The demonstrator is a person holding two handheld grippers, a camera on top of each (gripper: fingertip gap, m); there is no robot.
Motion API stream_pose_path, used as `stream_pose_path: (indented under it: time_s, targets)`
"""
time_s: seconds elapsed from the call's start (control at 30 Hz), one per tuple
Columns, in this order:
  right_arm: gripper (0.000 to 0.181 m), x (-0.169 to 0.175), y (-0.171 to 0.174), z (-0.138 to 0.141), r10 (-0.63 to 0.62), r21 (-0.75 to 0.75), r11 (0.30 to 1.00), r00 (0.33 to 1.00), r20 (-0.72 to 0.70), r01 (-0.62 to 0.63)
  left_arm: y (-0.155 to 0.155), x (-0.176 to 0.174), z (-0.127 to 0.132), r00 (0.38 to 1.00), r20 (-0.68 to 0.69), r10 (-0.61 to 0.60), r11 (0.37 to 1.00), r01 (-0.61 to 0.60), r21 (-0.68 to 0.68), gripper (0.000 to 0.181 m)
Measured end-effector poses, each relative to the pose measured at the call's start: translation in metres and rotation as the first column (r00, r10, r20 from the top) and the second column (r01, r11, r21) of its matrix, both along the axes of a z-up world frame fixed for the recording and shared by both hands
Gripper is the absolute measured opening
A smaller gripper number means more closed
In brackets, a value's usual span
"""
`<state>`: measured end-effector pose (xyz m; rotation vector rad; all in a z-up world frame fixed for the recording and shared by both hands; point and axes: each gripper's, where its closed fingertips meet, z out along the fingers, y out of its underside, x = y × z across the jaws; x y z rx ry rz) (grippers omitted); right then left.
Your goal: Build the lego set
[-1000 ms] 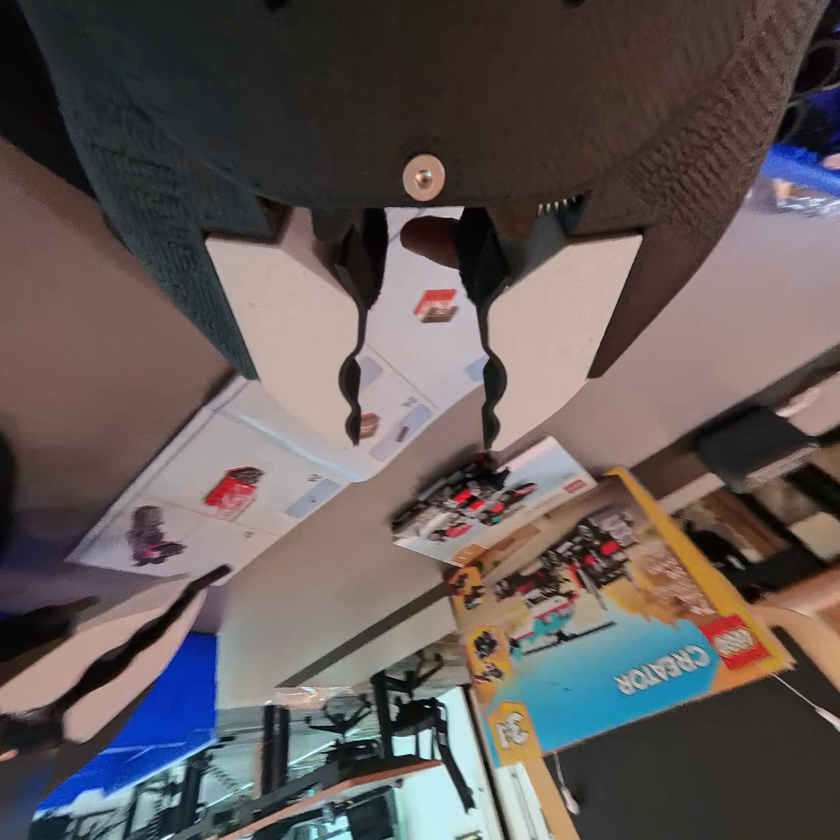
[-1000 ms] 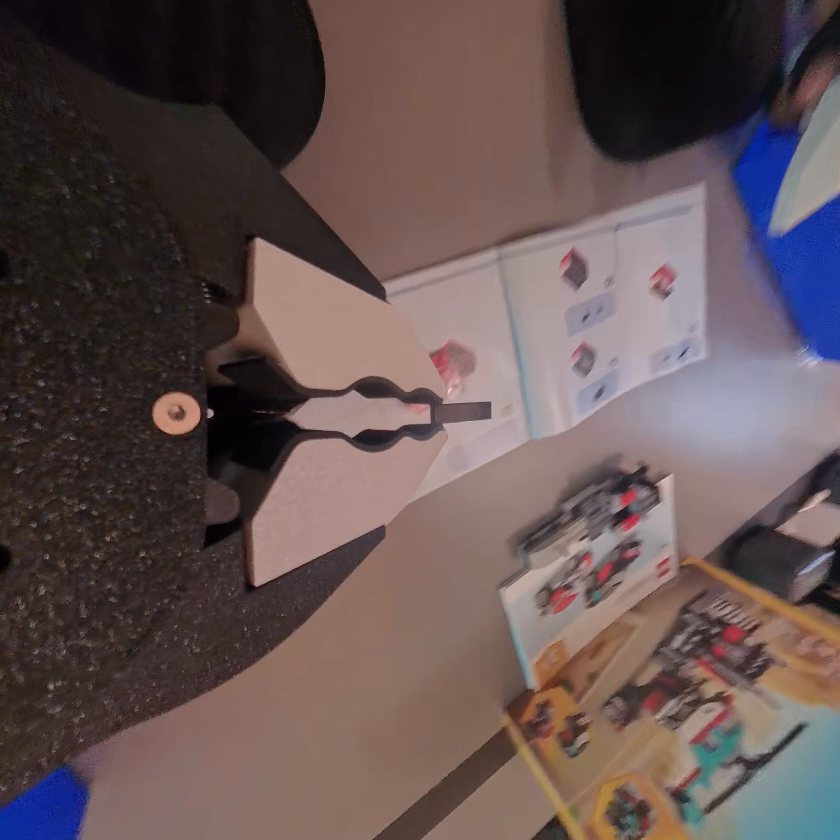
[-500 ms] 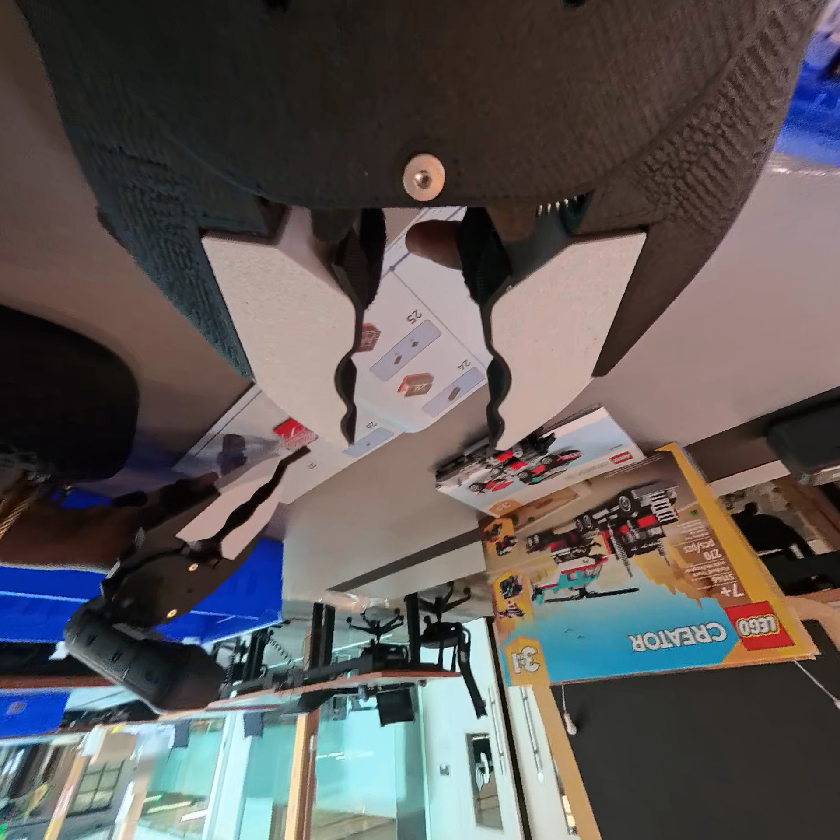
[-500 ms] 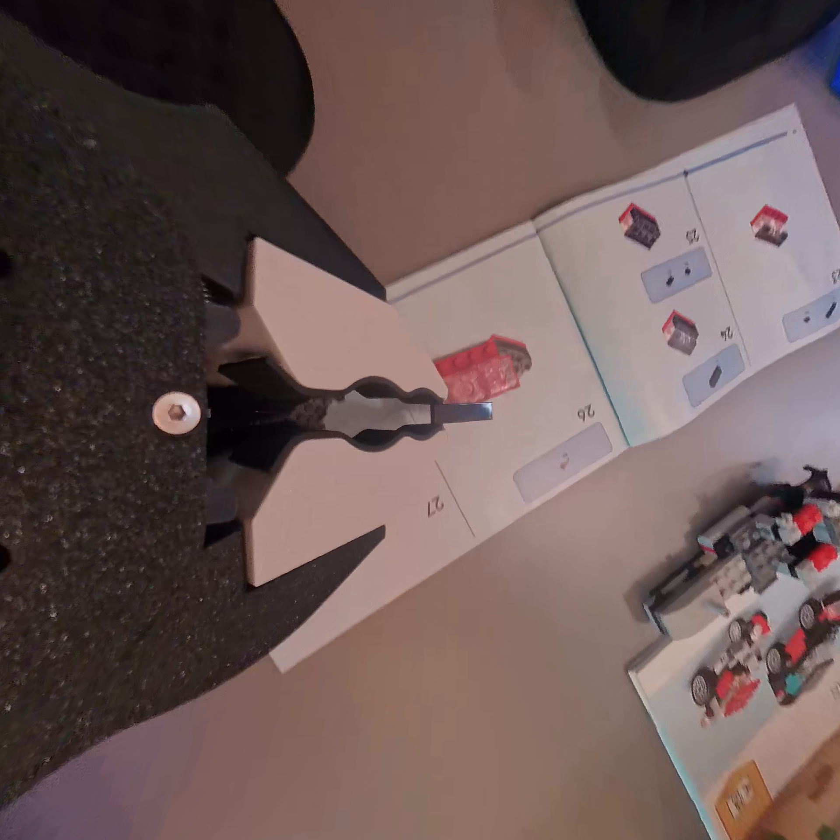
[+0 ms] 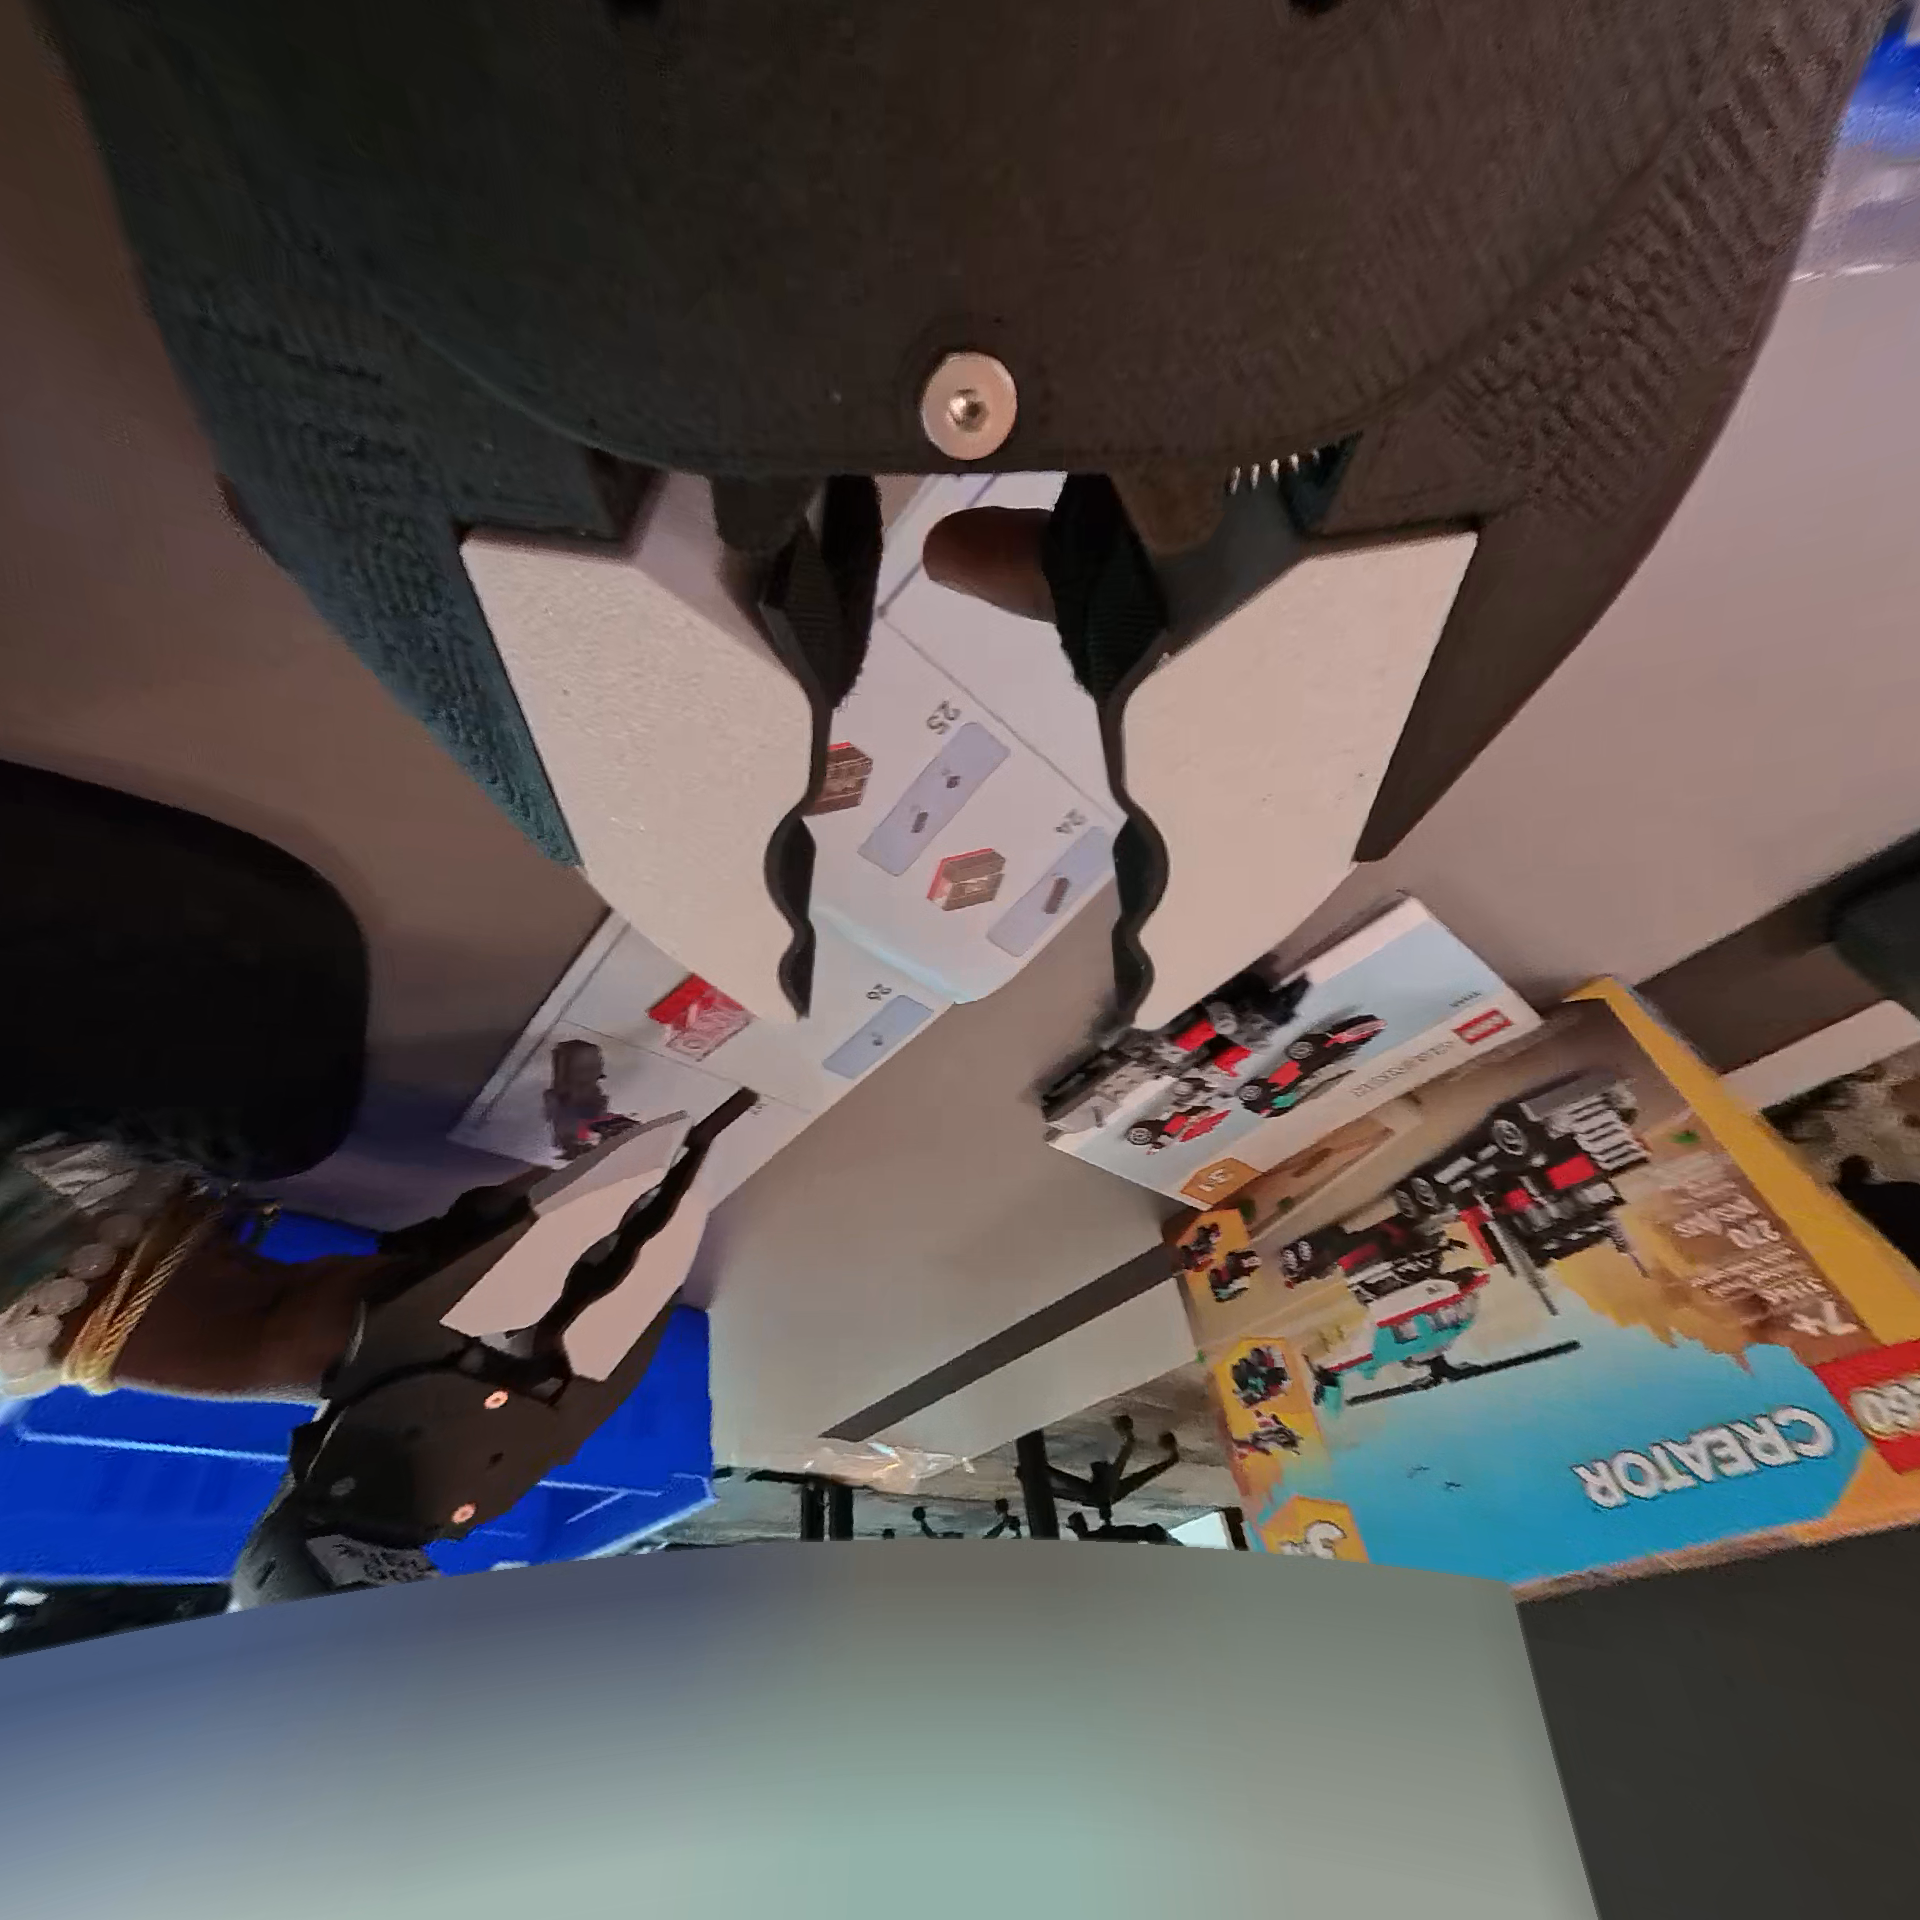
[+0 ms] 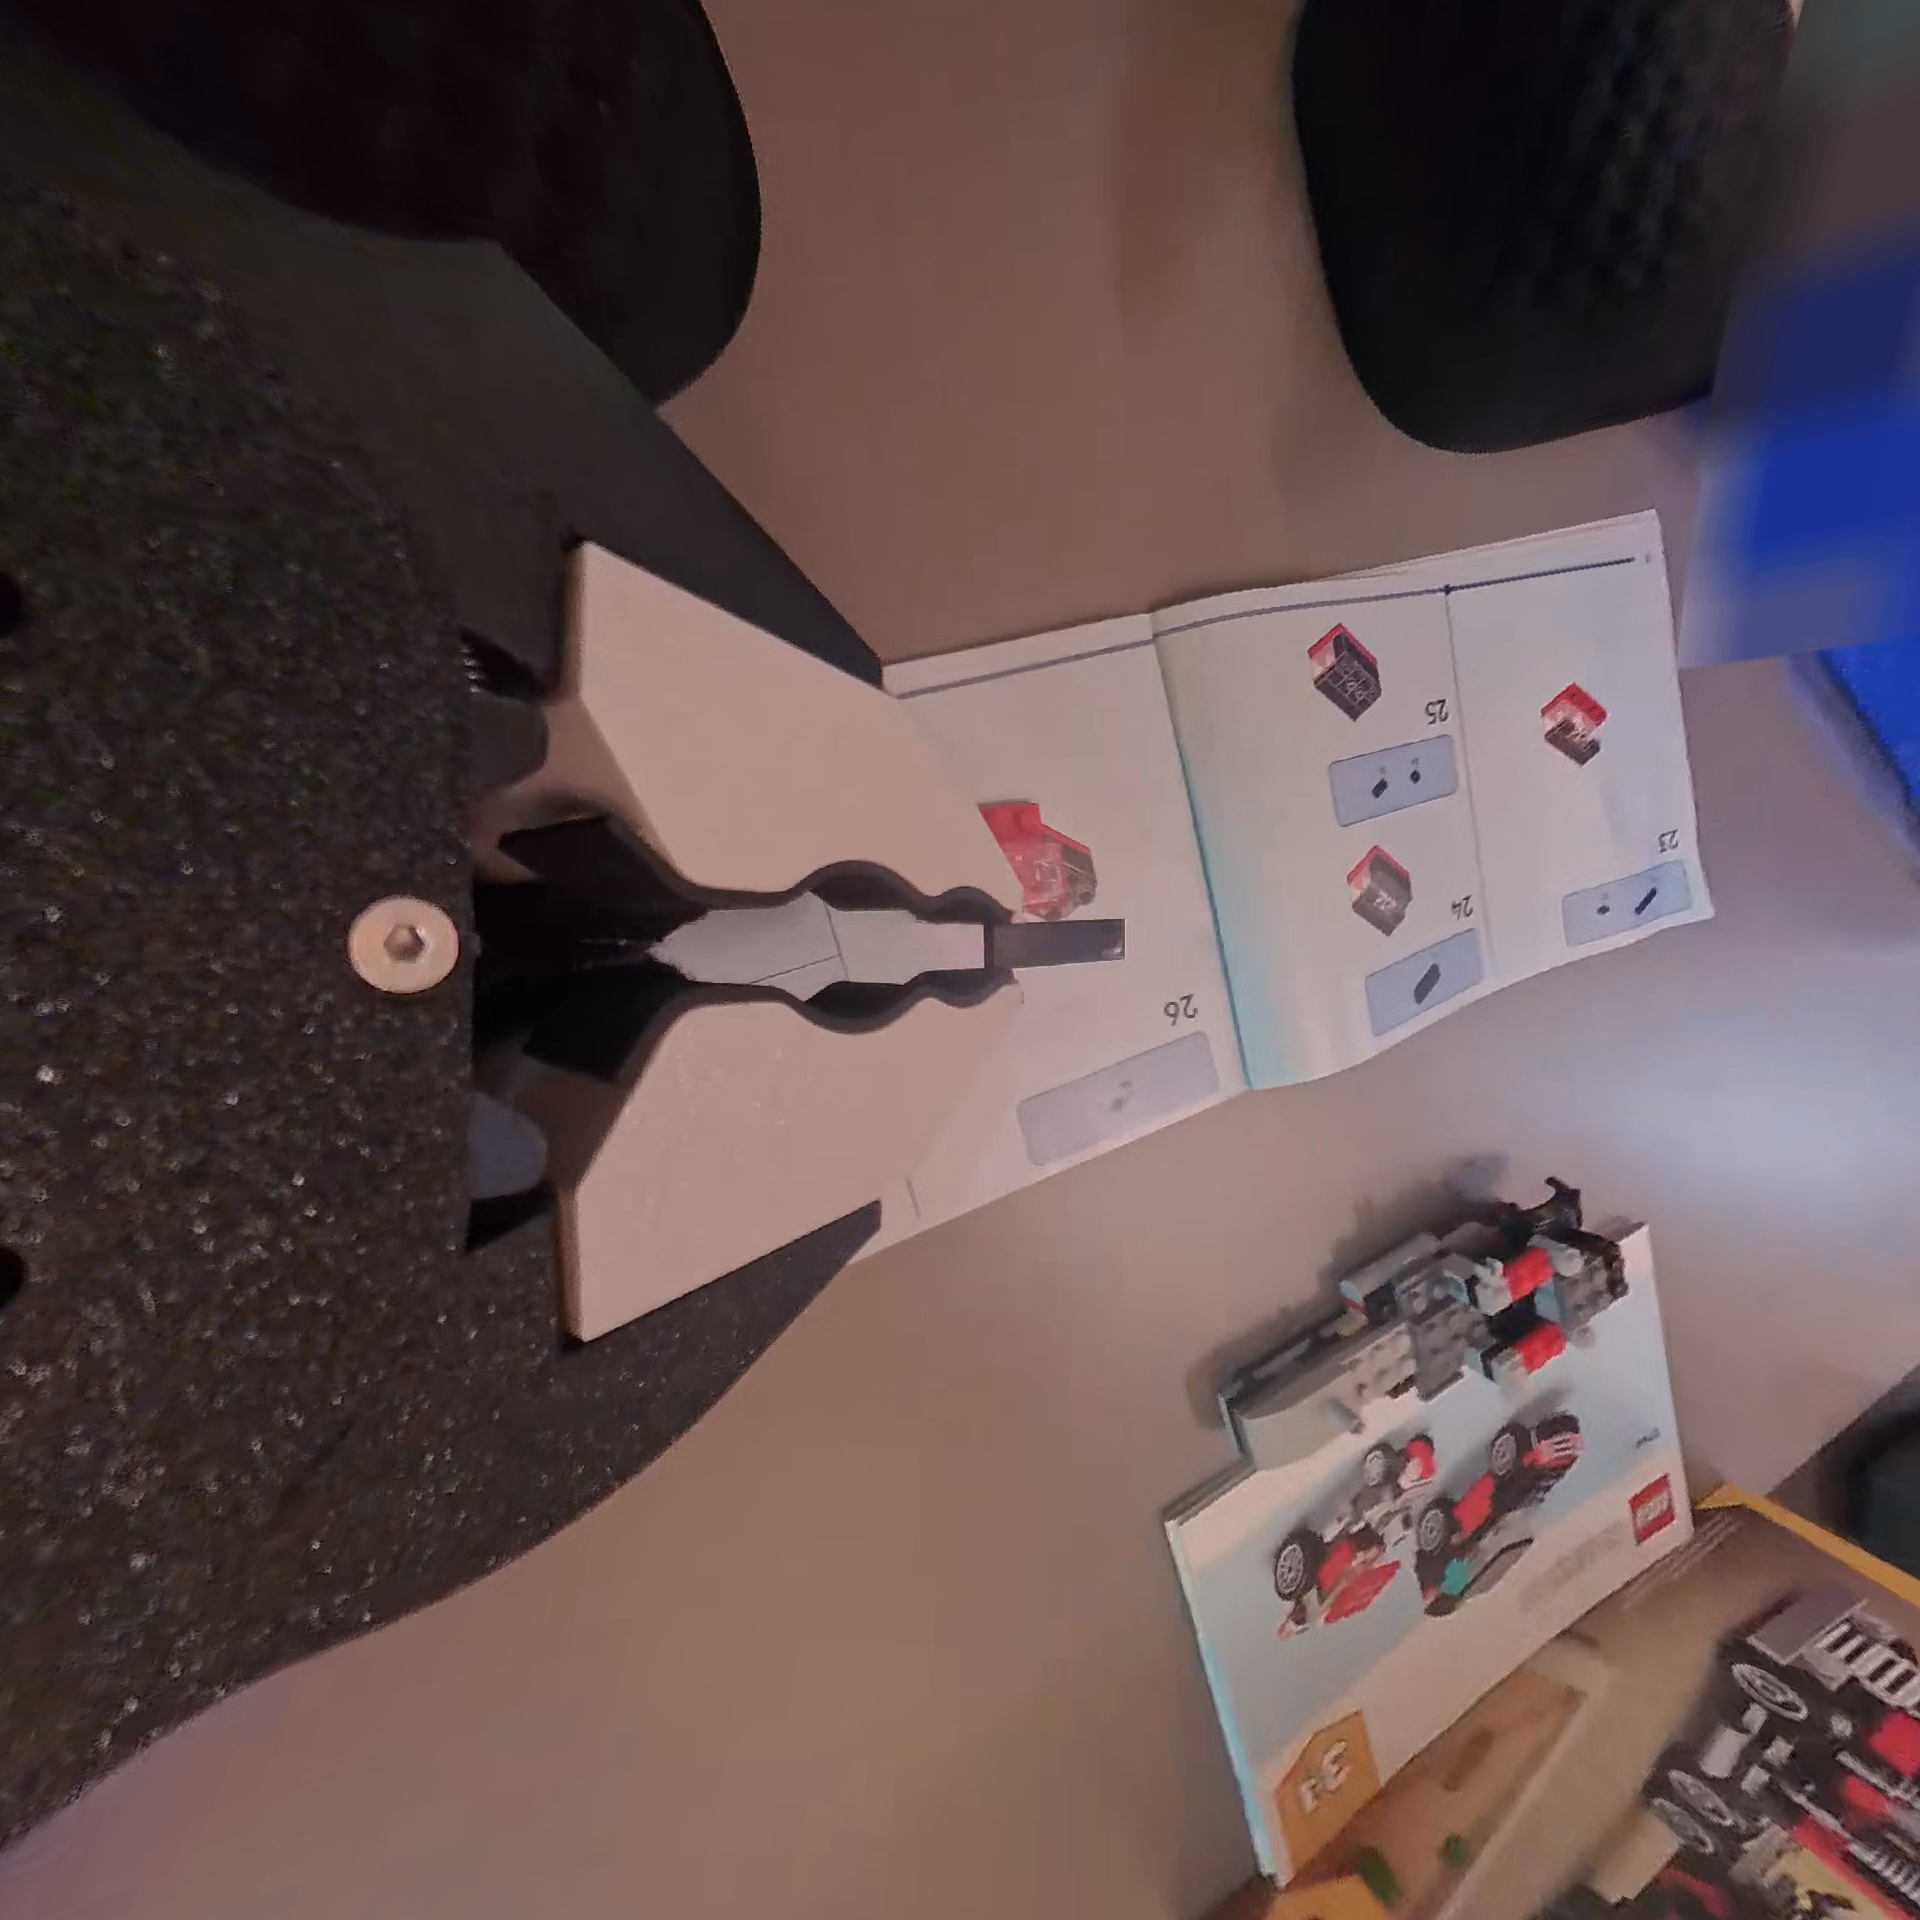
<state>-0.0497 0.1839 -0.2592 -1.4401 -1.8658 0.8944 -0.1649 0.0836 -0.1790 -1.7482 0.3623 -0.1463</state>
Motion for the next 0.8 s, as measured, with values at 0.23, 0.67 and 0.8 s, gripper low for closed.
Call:
stream_pose_path:
  time_s: [0.23, 0.67, 0.8]
  targets:
    - [0.008, 0.005, -0.001, -0.010, 0.027, -0.075, 0.997, 1.000, 0.009, -0.026, 0.008, 0.014, 0.004, 0.995, 0.035, -0.090, 0.996, 0.091, -0.013, 0.045]
    - [0.008, 0.002, -0.008, -0.022, 0.092, -0.141, 0.987, 0.987, 0.131, -0.073, 0.060, 0.092, -0.071, 0.920, -0.031, -0.390, 0.867, 0.356, -0.347, 0.031]
    - [0.008, 0.002, -0.008, -0.022, 0.092, -0.146, 0.987, 0.988, 0.124, -0.073, 0.068, 0.098, -0.086, 0.905, -0.112, -0.411, 0.856, 0.341, -0.387, 0.030]
